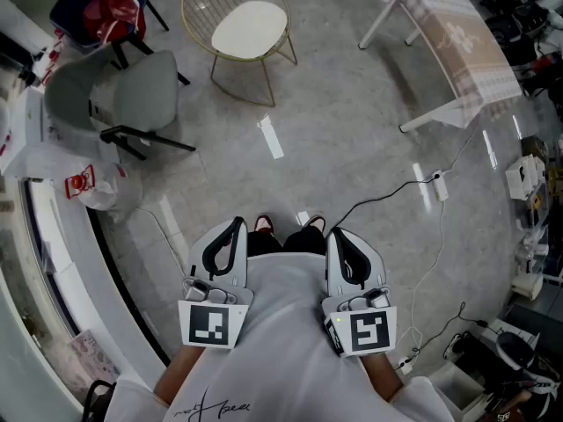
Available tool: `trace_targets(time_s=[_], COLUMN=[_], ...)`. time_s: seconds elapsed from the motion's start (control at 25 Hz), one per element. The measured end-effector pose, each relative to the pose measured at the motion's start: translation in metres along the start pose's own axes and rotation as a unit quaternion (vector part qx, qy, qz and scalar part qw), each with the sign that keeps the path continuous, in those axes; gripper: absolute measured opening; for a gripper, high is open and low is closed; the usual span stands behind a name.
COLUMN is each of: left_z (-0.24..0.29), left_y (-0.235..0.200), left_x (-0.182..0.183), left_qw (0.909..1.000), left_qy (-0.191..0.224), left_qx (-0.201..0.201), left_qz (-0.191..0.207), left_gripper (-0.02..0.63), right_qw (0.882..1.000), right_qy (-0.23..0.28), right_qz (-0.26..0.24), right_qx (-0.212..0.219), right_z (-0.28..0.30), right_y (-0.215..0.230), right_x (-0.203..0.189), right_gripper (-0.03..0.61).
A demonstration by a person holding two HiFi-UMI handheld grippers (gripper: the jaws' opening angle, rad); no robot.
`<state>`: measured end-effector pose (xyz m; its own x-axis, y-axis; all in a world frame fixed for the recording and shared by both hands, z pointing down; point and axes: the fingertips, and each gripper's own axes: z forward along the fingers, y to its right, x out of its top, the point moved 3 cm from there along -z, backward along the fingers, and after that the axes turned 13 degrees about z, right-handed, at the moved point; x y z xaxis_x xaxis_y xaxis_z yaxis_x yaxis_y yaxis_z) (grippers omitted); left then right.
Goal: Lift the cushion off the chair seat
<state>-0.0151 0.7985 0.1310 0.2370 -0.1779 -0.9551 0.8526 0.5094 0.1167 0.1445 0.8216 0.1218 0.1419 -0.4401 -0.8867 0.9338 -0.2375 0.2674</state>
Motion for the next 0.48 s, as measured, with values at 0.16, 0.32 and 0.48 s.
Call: trace_targets(time_s=[0.16, 0.32, 0.48], left_z=[0.0026, 0.0029, 0.0042], left_y=[0.0023, 0.0015, 0.0024], left_x=[0.0010, -0.0003, -0.0010], left_qw=[1.0000, 0.9999, 0.9999], left_qy=[0.002, 0.001, 0.000], left_qx=[-0.004, -0.007, -0.009], left_qz=[0.008, 0.008, 0.012], left_gripper=[0.009, 0.009, 0.008], right_qw=[1.000, 1.000, 1.000], right_qy=[-0.001, -0.006, -0.014], right_qz=[-0.005, -0.007, -0.015], right_qx=[0.011, 0.014, 0.020], right_z=[0.0015, 0.0024, 0.0048], right_y=[-0.0042, -0.0062, -0.0076], right_x=[-0.0004, -0.0027, -0.0058], right_gripper=[0.006, 0.006, 0.006])
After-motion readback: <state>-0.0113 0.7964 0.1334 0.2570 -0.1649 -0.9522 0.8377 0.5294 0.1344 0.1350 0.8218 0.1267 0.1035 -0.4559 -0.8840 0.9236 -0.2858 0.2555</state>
